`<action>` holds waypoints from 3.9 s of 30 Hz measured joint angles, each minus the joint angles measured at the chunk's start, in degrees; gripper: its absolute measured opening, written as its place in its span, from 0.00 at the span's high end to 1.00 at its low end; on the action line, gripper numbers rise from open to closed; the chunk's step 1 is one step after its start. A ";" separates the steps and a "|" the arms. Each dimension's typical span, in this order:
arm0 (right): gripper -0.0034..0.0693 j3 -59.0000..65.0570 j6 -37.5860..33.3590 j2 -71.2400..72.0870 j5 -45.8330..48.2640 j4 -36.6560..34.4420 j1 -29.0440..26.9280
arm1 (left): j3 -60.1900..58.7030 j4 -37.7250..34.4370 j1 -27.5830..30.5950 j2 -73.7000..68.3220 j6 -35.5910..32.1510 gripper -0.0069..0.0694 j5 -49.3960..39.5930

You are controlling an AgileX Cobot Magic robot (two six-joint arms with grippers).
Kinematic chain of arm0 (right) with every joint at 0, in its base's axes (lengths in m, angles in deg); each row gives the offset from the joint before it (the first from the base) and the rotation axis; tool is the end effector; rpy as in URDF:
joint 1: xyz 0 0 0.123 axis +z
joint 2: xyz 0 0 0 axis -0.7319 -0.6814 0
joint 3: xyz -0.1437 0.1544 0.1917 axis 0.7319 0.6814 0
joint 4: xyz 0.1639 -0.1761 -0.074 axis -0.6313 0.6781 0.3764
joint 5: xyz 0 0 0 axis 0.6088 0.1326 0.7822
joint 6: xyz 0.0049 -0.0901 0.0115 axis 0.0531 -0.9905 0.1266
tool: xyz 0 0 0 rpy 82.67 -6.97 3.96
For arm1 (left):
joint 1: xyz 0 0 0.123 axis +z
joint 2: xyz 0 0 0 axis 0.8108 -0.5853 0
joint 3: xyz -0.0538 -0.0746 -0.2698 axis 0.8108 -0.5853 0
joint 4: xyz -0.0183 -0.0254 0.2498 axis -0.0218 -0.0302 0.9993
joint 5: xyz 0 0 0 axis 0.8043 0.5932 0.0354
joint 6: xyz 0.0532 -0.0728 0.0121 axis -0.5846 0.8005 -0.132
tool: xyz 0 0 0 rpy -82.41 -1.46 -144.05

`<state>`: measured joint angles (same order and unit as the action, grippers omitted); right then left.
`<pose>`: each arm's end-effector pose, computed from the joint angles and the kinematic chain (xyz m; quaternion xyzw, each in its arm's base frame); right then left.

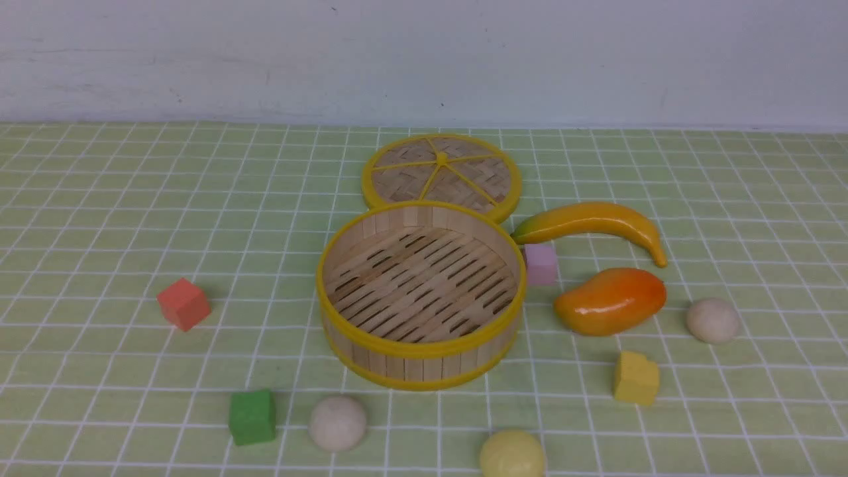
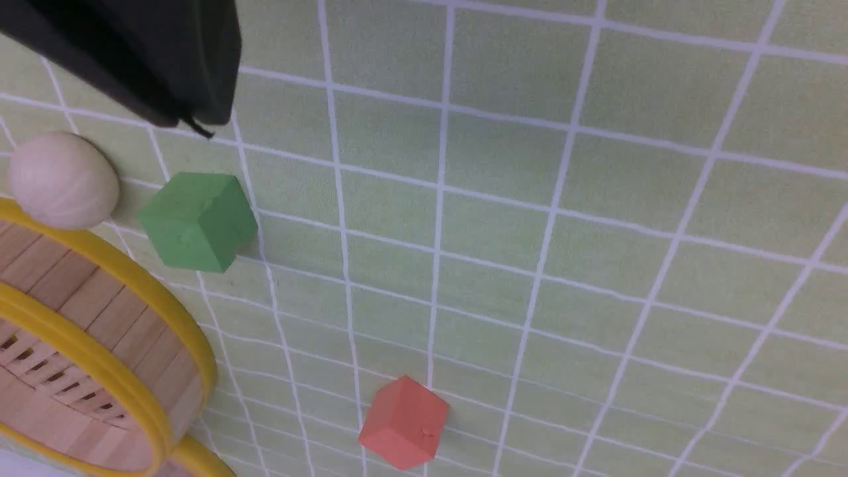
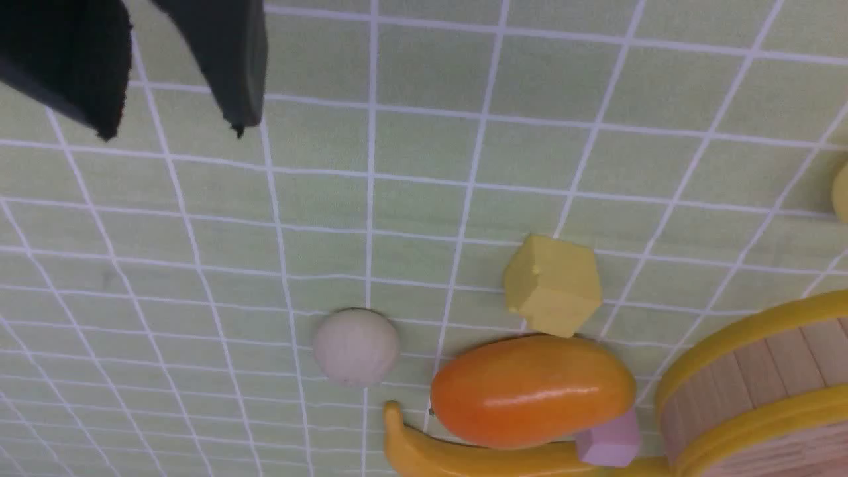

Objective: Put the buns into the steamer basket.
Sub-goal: Use the right arm to grab a steamed stuffed bun

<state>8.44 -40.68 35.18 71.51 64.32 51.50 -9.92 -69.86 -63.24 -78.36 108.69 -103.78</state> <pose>0.0519 0.0000 0.1724 -0.0316 0.8075 -0.0051 0.5890 0.0519 -0.0069 0.1690 -0.0816 0.8056 -0.1411 0.5696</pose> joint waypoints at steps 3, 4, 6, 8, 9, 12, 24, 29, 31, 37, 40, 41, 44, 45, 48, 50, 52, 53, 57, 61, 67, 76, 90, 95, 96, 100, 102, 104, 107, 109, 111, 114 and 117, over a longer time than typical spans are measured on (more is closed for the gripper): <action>0.62 0.00 0.00 0.00 0.00 0.00 0.00 | 0.00 0.00 0.00 0.00 0.00 0.89 0.00; 0.62 0.00 0.00 0.00 0.00 0.00 0.00 | 0.00 0.00 0.00 0.00 0.00 0.89 0.00; 0.62 0.00 0.00 0.00 0.00 0.00 0.00 | 0.00 0.00 0.00 0.00 0.00 0.89 0.00; 0.62 0.00 0.00 0.00 0.00 0.00 0.00 | 0.00 0.00 0.00 0.00 0.00 0.89 0.00; 0.62 0.00 0.00 0.00 0.00 0.00 0.00 | 0.00 0.00 0.00 0.00 0.00 0.89 0.00; 0.62 0.00 0.00 0.00 0.00 0.00 0.00 | 0.00 0.00 0.00 0.00 0.00 0.89 0.00; 0.62 0.00 0.00 0.00 0.00 0.00 0.00 | 0.00 0.00 0.00 0.00 0.00 0.89 0.00; 0.62 0.00 0.00 0.00 0.00 0.00 0.00 | 0.00 0.00 0.00 0.00 0.00 0.89 0.00; 0.62 0.00 0.00 0.00 0.00 0.00 0.00 | 0.00 0.00 0.00 0.00 0.00 0.89 0.00; 0.62 0.00 0.00 0.00 0.00 0.00 0.00 | 0.00 0.00 0.00 0.00 0.00 0.89 0.00; 0.62 0.00 0.00 0.00 -0.13 0.32 0.00 | 0.00 0.00 0.00 0.00 0.00 0.89 0.00; 0.62 0.00 0.00 0.00 -0.30 0.63 0.00 | 0.00 0.00 0.00 0.00 0.00 0.89 0.00; 0.62 0.22 0.00 0.00 -2.13 1.07 0.00 | 0.00 0.00 0.00 0.00 0.00 0.89 0.00; 0.62 0.37 0.00 0.00 -3.11 1.12 0.00 | 0.00 0.05 0.00 0.00 0.00 0.89 0.06; 0.62 0.52 0.00 0.00 -8.00 1.12 0.00 | 0.00 0.19 0.00 0.00 0.00 0.89 0.95; 0.62 0.52 0.00 0.00 -12.24 1.12 0.00 | 0.00 0.24 0.00 0.00 0.00 0.89 2.72; 0.62 0.52 0.00 0.00 -17.50 1.12 0.00 | 0.00 0.24 0.00 0.00 0.00 0.89 5.43; 0.62 0.52 0.00 0.00 -20.00 1.24 0.00 | 0.00 0.24 0.00 0.00 0.00 0.88 6.40; 0.62 0.52 0.00 0.00 -29.63 1.30 0.00 | 0.00 0.24 0.00 0.00 0.00 0.88 9.04; 0.62 0.52 2.69 0.00 -39.04 1.30 0.00 | 0.00 0.24 0.00 0.00 0.00 0.87 9.03; 0.62 -0.84 12.74 0.00 -47.12 -4.31 0.00 | 0.00 2.74 0.00 0.00 -0.97 0.87 9.05; 0.62 -22.22 10.19 -9.36 -32.50 -22.02 0.00 | 0.00 1.18 0.00 0.00 2.34 0.86 20.48; 0.62 -47.01 -4.65 -47.00 -8.39 -14.87 0.00 | 0.00 -3.60 0.07 0.00 13.14 0.84 37.03; 0.62 -47.01 -5.25 -58.49 -6.26 -14.41 0.07 | 0.00 -3.67 0.07 0.00 17.26 0.83 30.90; 0.62 -47.01 -5.25 -58.95 -5.76 -14.41 0.07 | 0.00 -3.67 0.07 0.00 17.26 0.83 30.70; 0.62 -48.71 -4.30 -68.09 -0.73 -15.01 0.07 | 0.00 -3.71 0.07 0.00 17.93 0.82 29.26; 0.62 -52.63 -2.48 -74.48 4.58 -15.11 0.07 | 0.00 -3.71 0.07 0.00 17.93 0.82 29.12; 0.62 -55.02 -1.91 -77.37 7.15 -14.80 0.07 | 0.00 -3.71 0.07 0.00 17.93 0.82 29.07; 0.62 -61.44 -1.48 -84.94 12.34 -12.65 0.07 | 0.00 -3.71 0.07 0.00 17.93 0.81 28.89; 0.62 -63.90 -1.48 -88.47 13.42 -11.29 0.07 | 0.00 -3.71 0.07 0.00 17.93 0.81 28.89; 0.62 -66.15 -1.42 -92.23 14.13 -9.48 0.07 | 0.00 -3.71 0.07 0.00 17.93 0.81 28.85; 0.62 -68.01 -1.23 -96.03 14.46 -6.36 0.07 | 0.00 -3.71 0.07 0.00 17.93 0.81 28.77; 0.62 -68.56 -1.06 -98.49 14.30 -3.86 0.07 | 0.00 -3.71 0.07 0.00 17.93 0.80 28.77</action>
<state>-60.13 -41.74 -63.31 85.80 60.46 51.57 -9.92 -73.57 -63.18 -78.36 126.61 -75.00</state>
